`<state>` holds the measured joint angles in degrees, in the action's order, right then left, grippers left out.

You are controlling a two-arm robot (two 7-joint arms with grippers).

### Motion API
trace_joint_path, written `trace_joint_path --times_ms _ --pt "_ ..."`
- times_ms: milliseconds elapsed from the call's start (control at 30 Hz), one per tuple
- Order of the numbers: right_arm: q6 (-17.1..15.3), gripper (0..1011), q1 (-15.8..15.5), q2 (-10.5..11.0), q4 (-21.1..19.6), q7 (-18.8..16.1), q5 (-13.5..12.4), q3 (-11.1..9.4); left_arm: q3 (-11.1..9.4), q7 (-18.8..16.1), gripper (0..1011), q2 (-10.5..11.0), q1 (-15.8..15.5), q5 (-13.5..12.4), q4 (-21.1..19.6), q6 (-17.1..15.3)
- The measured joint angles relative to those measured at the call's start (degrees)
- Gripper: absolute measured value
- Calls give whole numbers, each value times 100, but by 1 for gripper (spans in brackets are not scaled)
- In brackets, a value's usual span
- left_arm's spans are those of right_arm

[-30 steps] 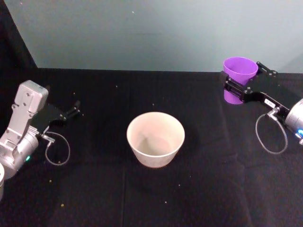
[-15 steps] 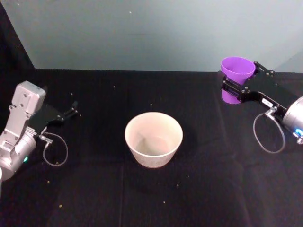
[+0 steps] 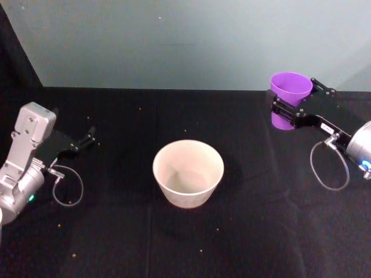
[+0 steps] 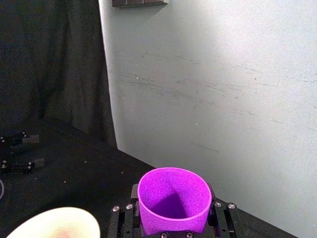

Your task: Pick up the cup and pour the mung beans from the cup into the bowl.

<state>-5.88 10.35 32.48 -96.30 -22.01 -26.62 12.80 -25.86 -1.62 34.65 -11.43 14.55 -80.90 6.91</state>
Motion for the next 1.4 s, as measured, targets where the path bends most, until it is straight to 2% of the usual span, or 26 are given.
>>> trace_joint_path --times_ms 1400 --pt "0 735 0 0 0 0 0 0 0 0 1000 0 0 0 0 0"
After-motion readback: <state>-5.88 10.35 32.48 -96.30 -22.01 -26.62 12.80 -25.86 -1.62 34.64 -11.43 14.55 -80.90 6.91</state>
